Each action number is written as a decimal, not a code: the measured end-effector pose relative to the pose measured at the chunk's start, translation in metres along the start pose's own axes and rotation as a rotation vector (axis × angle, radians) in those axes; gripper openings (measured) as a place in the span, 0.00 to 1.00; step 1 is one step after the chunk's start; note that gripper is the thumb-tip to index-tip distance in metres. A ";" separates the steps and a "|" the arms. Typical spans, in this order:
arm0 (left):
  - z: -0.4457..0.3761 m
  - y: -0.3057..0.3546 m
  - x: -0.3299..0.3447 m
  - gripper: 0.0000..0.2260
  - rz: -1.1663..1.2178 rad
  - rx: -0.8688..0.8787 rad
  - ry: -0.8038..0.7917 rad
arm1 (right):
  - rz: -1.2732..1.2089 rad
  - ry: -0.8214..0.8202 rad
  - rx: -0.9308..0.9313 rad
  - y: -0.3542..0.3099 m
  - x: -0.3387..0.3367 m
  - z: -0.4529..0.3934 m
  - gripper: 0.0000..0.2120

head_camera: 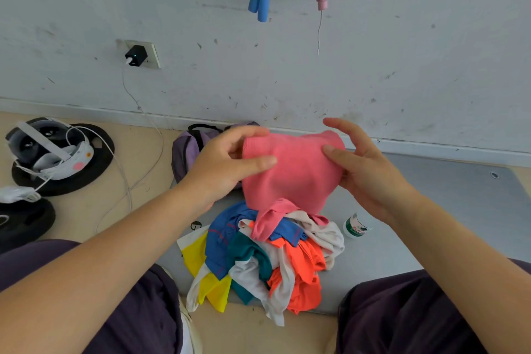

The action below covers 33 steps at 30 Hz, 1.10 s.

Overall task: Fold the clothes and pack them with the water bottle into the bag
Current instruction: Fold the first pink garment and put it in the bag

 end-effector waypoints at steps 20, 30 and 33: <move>-0.010 -0.007 -0.017 0.12 -0.331 0.010 -0.020 | 0.406 -0.070 0.069 -0.005 0.003 0.010 0.15; -0.028 -0.042 0.040 0.24 0.435 -0.430 -0.088 | 1.169 0.134 -0.630 -0.024 0.081 0.006 0.21; -0.048 -0.077 0.014 0.18 0.351 -0.381 0.142 | 0.971 0.130 -0.535 -0.017 0.074 -0.027 0.17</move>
Point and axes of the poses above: each hand's wrist, its own z-axis away from the middle knuckle, its own x-axis out of the palm, y = z × x, the point moved 9 cm from there along -z, towards the middle knuckle, and after that the axes turned 9 degrees about x, right-handed, at the moved point
